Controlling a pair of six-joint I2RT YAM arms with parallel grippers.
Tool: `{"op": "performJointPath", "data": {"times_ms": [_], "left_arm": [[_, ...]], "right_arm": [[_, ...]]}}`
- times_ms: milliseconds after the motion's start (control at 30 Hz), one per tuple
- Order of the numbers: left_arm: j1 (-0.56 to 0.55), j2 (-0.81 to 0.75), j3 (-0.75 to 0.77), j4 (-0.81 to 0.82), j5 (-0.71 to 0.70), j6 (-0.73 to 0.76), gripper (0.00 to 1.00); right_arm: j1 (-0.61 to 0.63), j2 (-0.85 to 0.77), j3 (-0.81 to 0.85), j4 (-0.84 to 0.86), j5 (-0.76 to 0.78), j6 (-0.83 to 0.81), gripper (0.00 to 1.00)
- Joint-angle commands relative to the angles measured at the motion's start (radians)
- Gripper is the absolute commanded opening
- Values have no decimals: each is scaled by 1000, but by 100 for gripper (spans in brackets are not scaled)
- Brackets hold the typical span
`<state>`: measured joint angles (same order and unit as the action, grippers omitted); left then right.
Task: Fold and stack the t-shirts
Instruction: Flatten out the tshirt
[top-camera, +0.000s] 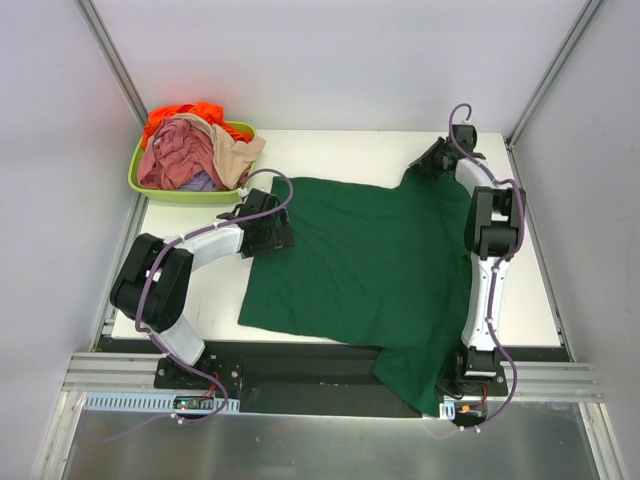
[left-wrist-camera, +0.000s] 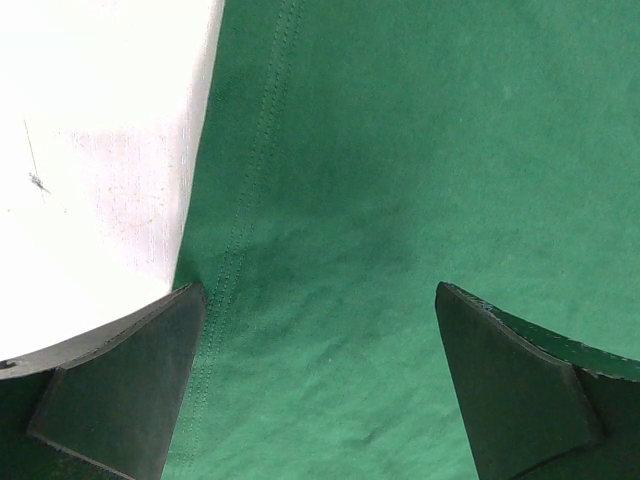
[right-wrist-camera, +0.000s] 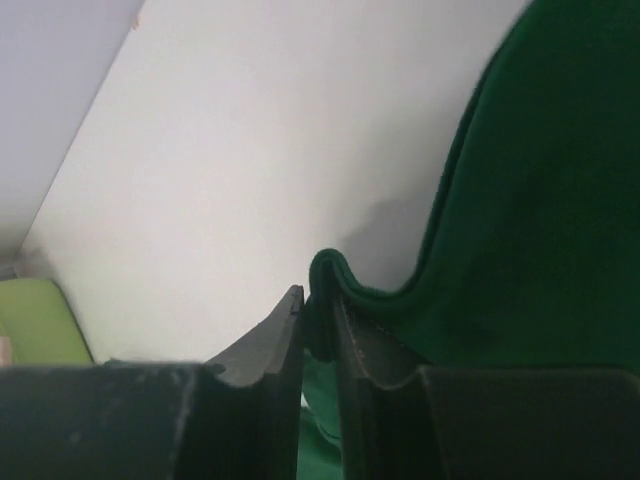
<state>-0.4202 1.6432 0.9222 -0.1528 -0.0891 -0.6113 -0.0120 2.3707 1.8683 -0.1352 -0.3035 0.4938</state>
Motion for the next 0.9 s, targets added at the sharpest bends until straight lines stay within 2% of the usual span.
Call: {"op": "performJointPath", "data": {"times_ms": [0,100,233,300,467,600,733,867], "left_arm": [[-6,13,0,-48,-23,7,99],[-6,17,1,-50,-23,8,99],[-6,6,-5,-53,-29,8,99],[-6,-6,-6,-54,-31,7,99],[-9,-72,1,-76,-49,-1,99],[-31,-169,6,-103,-86,7,99],[-40,-230,30,-134,-97,22,99],[-48,-188,85,-134,-12,22,99]], "right_arm": [[46,100,216,-58,10,-23,28],[61,143,296,-109,29,-41,44],[64,147,377,-196,38,-110,87],[64,95,353,-228,41,-155,96],[64,-124,194,-296,59,-289,96],[64,-357,-34,-391,84,-392,96],[58,-556,-277,-504,272,-423,96],[35,-692,-493,-532,403,-373,96]]}}
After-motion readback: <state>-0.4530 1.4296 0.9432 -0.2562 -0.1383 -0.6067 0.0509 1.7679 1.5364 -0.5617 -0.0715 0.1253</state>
